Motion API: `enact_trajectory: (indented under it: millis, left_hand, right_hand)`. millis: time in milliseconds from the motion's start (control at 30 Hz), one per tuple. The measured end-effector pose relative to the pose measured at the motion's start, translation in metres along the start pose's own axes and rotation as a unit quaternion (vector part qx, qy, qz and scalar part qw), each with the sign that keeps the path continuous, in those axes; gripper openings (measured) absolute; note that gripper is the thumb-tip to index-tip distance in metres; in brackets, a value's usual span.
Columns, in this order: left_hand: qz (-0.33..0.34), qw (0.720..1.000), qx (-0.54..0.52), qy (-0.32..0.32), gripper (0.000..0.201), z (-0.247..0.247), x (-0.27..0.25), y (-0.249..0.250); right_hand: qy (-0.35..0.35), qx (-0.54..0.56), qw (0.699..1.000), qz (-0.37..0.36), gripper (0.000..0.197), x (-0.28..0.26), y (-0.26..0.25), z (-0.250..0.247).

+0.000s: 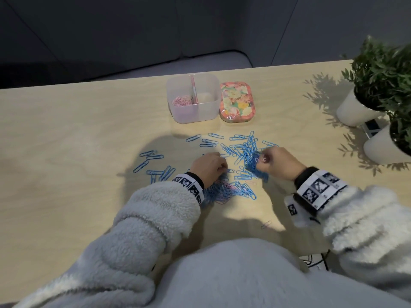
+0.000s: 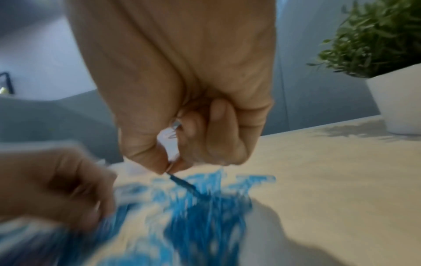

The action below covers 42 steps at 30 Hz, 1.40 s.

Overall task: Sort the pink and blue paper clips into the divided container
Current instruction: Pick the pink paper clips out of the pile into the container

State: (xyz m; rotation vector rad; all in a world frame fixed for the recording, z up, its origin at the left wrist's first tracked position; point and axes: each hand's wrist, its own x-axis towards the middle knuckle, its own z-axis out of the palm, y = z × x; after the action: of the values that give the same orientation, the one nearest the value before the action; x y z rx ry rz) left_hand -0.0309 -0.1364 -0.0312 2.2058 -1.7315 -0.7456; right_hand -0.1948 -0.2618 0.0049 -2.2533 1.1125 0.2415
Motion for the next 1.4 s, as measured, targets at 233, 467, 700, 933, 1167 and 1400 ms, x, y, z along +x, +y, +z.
enact_trajectory:
  millis: [233, 467, 700, 933, 1167, 1400]
  left_hand:
    - [-0.056, 0.994, -0.099, 0.003, 0.013, -0.016, -0.01, -0.013]
    - [-0.083, 0.983, -0.155, 0.057, 0.018, -0.028, -0.023, -0.029]
    - [-0.144, 0.956, -0.213, 0.145, 0.02, -0.055, -0.037, -0.058]
    - [-0.166, 0.948, -0.219, 0.162, 0.022, -0.076, -0.033, -0.081]
    - [-0.148, 0.96, -0.164, 0.172, 0.024, -0.108, -0.004, -0.079]
    - [-0.147, 0.964, -0.098, 0.197, 0.023, -0.142, 0.059, -0.071]
  right_hand:
    - [-0.088, 0.29, 0.952, -0.047, 0.036, 0.043, -0.064, -0.053]
    - [-0.144, 0.311, 0.938, -0.059, 0.032, 0.098, -0.141, -0.061]
    - [-0.213, 0.223, 0.948, -0.078, 0.03, 0.126, -0.185, -0.054]
    - [-0.113, 0.178, 0.974, -0.088, 0.026, 0.145, -0.195, -0.047]
    - [-0.026, 0.168, 0.983, -0.074, 0.025, 0.167, -0.203, -0.028]
    - [0.049, 0.333, 0.939, -0.075, 0.031, 0.139, -0.183, -0.05]
